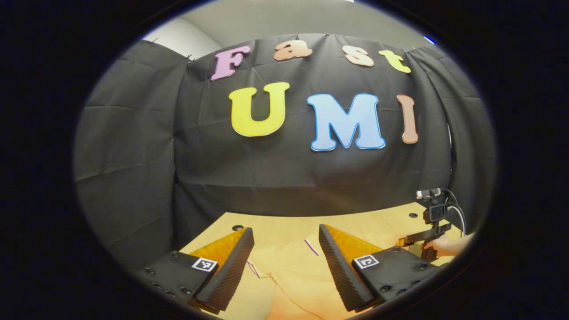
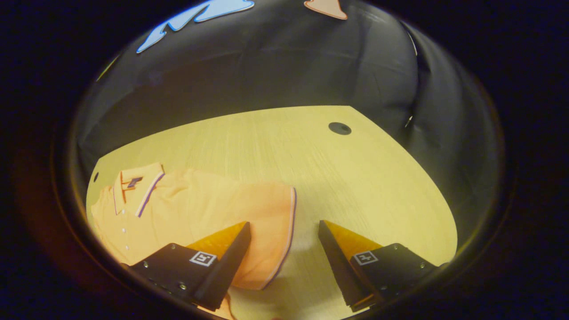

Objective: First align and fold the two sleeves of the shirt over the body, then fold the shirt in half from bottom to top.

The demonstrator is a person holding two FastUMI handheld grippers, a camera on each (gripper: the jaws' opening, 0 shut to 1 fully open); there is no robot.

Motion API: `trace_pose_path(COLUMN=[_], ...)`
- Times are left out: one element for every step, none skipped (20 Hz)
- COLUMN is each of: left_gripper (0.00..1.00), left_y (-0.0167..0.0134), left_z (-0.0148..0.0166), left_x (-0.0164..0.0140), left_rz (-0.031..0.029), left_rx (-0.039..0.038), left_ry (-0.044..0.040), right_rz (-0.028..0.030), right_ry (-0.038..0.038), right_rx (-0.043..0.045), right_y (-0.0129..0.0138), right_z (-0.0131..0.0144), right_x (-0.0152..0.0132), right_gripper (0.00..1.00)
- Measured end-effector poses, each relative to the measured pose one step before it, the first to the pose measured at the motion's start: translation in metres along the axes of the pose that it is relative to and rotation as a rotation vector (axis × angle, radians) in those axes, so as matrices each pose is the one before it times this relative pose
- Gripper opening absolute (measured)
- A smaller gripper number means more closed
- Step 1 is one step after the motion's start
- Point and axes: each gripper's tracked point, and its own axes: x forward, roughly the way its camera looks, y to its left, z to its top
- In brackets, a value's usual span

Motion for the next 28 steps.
trace_pose_path(left_gripper=[0.95, 0.96, 0.96, 0.96, 0.96, 0.96, 0.96, 0.96, 0.95, 0.96, 0.96, 0.96, 0.96, 0.96, 0.96, 0.96, 0.96, 0.96, 0.96, 0.96, 0.96, 0.96, 0.96, 0.96, 0.96, 0.96, 0.96, 0.97], left_y=[0.00048, 0.00013, 0.0009, 0.00123, 0.00051, 0.00018, -0.00107, -0.00054, 0.00128, 0.00166, 0.00049, 0.00058, 0.00201, 0.00099, 0.00218, 0.0024, 0.0018, 0.00095, 0.00101, 0.00001, 0.00088, 0.00136, 0.00126, 0.00051, 0.00027, 0.00054, 0.00116, 0.0014], left_z=[-0.00254, -0.00175, -0.00184, -0.00039, 0.00001, 0.00103, 0.00068, 0.00023, -0.00049, 0.00052, -0.00003, -0.00116, -0.00098, -0.00079, -0.00189, -0.00092, -0.00091, -0.00149, -0.00268, -0.00083, -0.00108, 0.00046, -0.00089, 0.00007, 0.00044, -0.00247, -0.00207, -0.00045], left_x=[0.00085, 0.00305, 0.00186, 0.00089, 0.00068, -0.00064, -0.00165, -0.00062, -0.00097, -0.00088, 0.00037, -0.00137, -0.00092, -0.00155, -0.0026, -0.00249, -0.00185, -0.00106, -0.00208, -0.00122, -0.00104, -0.00154, -0.00286, -0.00136, 0.00093, -0.00005, 0.00226, -0.00067], left_rz=[-0.00326, -0.00326, 0.00103, 0.00476, 0.00205, -0.00178, -0.00345, -0.00292, -0.00064, 0.00228, 0.00232, 0.00271, 0.00391, 0.00555, 0.00681, 0.00564, 0.00525, 0.00573, 0.0031, 0.00259, 0.00461, 0.00462, 0.00553, 0.00256, 0.00135, 0.0056, 0.00773, 0.00135], left_rx=[-0.00058, -0.00107, -0.00114, 0.00064, 0.00005, -0.00183, -0.00234, -0.00251, -0.00279, -0.00436, -0.00657, -0.00613, -0.00766, -0.00882, -0.00827, -0.00918, -0.011, -0.01147, -0.0111, -0.00963, -0.00764, -0.00652, -0.00647, -0.00934, -0.01107, -0.00508, -0.00197, -0.00499], left_ry=[0.0038, 0.00521, 0.00495, 0.00286, 0.00071, -0.00222, -0.0022, -0.00148, -0.00114, -0.00278, -0.00209, 0.00087, 0.0007, 0.0015, 0.00265, 0.00252, 0.0025, 0.00372, 0.00357, 0.00241, -0.00026, -0.00177, -0.00188, -0.00236, -0.00248, 0.0067, 0.00395, -0.00615], right_rz=[-0.00263, 0.00775, -0.00339, 0.00453, 0.00089, 0.00747, 0.00427, 0.00561, -0.00396, 0.00303, 0.00899, 0.00026, 0.01247, 0.00465, -0.00855, 0.01151, 0.01785, 0.01571, 0.01526, 0.01599, 0.01758, 0.02097, 0.02799, 0.02398, 0.01676, 0.01282, 0.01166, 0.01011], right_ry=[0.00077, 0.00995, -0.00199, 0.00126, 0.00096, 0.00086, 0.00136, 0.00302, 0.00437, -0.00034, -0.00524, 0.002, -0.00218, -0.00294, -0.01482, -0.03536, -0.02684, -0.02461, -0.02201, -0.01692, -0.01367, -0.0054, 0.00201, 0.00652, 0.00773, 0.00654, 0.00299, 0.00369], right_rx=[0.01371, 0.00683, 0.00218, -0.00455, -0.00285, -0.00399, 0.00037, 0.00296, 0.00966, 0.00048, 0.00155, 0.00664, -0.00355, -0.01461, -0.00309, -0.00416, -0.01119, -0.02268, -0.02677, -0.02452, -0.0157, -0.00851, -0.00227, -0.0033, -0.00682, -0.00549, -0.00711, -0.01199], right_y=[0.00017, 0.00185, 0.00089, 0.00182, 0.00264, 0.00383, 0.00299, 0.00207, 0.0011, 0.00131, 0.00205, 0.0005, 0.00062, 0.00073, -0.00237, 0.00513, 0.00574, 0.00444, 0.0048, 0.0056, 0.00716, 0.00903, 0.00983, 0.00862, 0.00504, 0.0072, 0.00632, 0.00521], right_z=[0.00359, -0.00122, 0.00195, -0.00199, -0.00002, -0.00201, 0.00129, -0.00176, 0.00182, -0.00247, 0.00058, -0.00035, 0.00123, -0.00065, 0.00718, 0.00529, 0.00941, 0.00496, 0.00719, 0.00435, 0.00397, 0.0005, 0.00069, -0.00247, -0.00102, -0.00265, -0.00056, -0.00256], right_x=[0.00268, -0.00007, -0.00071, 0.0013, -0.00083, -0.00158, -0.00108, 0.00028, -0.00146, 0.00118, -0.00099, -0.00507, 0.00418, -0.00088, -0.00296, -0.00549, -0.00662, -0.00851, -0.00561, -0.00586, -0.00459, -0.00336, -0.00229, -0.00117, -0.00188, -0.00002, 0.00092, -0.00006], right_gripper=[0.96, 0.96, 0.96, 0.9, 0.84, 0.64, 0.58, 0.42, 0.36, 0.23, 0.22, 0.0, 0.05, 0.05, 0.05, 0.01, 0.01, 0.0, 0.0, 0.0, 0.0, 0.0, 0.0, 0.0, 0.0, 0.0, 0.0, 0.0])
